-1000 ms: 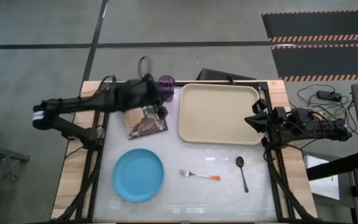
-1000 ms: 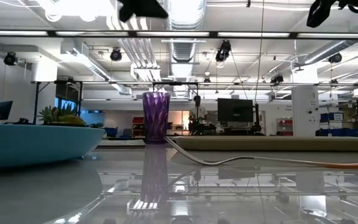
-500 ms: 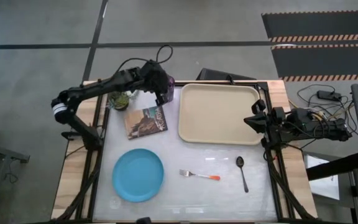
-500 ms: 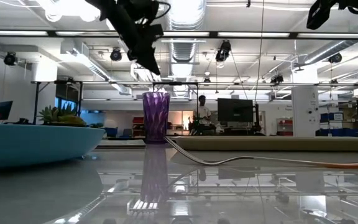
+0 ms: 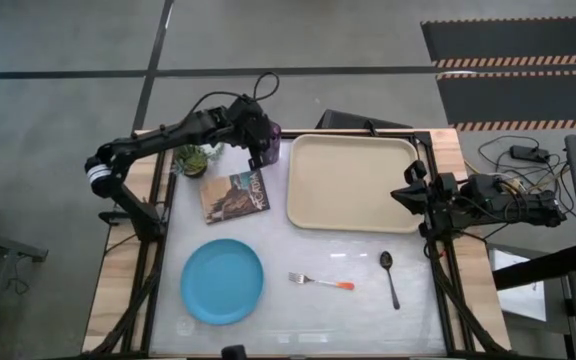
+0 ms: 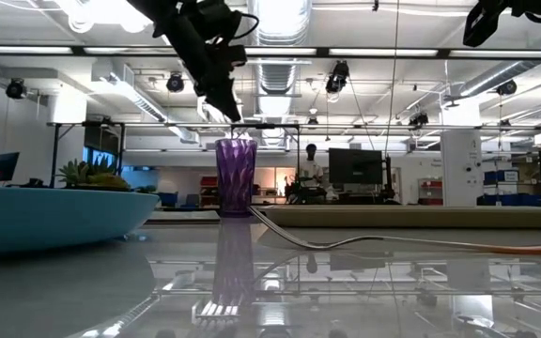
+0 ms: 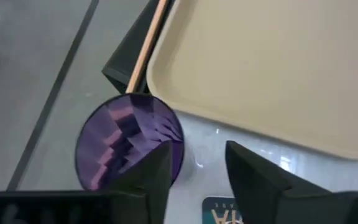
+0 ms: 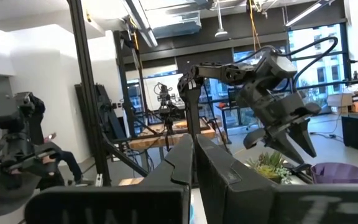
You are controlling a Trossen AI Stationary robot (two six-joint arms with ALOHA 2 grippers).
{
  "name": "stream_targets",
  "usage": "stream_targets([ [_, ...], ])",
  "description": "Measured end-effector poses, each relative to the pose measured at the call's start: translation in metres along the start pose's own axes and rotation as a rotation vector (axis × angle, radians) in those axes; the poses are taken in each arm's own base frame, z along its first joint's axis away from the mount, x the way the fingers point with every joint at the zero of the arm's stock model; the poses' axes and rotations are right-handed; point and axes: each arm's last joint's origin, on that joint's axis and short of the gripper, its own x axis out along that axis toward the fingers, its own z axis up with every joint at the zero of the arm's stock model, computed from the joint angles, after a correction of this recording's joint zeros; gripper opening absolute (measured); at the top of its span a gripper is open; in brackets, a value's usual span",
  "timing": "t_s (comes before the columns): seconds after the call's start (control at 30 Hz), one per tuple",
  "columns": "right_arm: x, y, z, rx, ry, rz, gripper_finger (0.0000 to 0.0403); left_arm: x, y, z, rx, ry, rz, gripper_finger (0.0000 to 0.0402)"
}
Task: Pick and place plate/cup/fork/spoon on tray
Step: Put the purple cup on the tray
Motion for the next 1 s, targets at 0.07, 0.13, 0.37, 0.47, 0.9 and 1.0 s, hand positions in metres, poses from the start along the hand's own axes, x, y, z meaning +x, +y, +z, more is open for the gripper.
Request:
stream_targets([
  [0.07,0.000,0.000,0.000,0.000,0.000,0.000,0.0009,0.002,0.001,0.000,0.005,-0.015,0.006,0.0151],
  [0.13,0.000,0.000,0.000,0.000,0.000,0.000,0.0009,0.004,0.002,-0.002,0.011,-0.026,0.013,0.0156],
  [0.37,0.000,0.000,0.000,0.000,0.000,0.000,0.0009,0.020,0.000,-0.015,0.013,-0.025,0.020,0.0147],
  [0.47,0.000,0.000,0.000,0.000,0.000,0.000,0.0009,0.024,-0.001,-0.018,0.012,-0.038,0.025,0.0142],
  [0.9,0.000,0.000,0.000,0.000,0.000,0.000,0.0009,0.036,-0.004,-0.031,0.008,-0.024,0.025,0.0128],
  [1.0,0.000,0.000,0.000,0.000,0.000,0.000,0.0009,0.037,-0.005,-0.032,0.008,-0.021,0.025,0.0103],
])
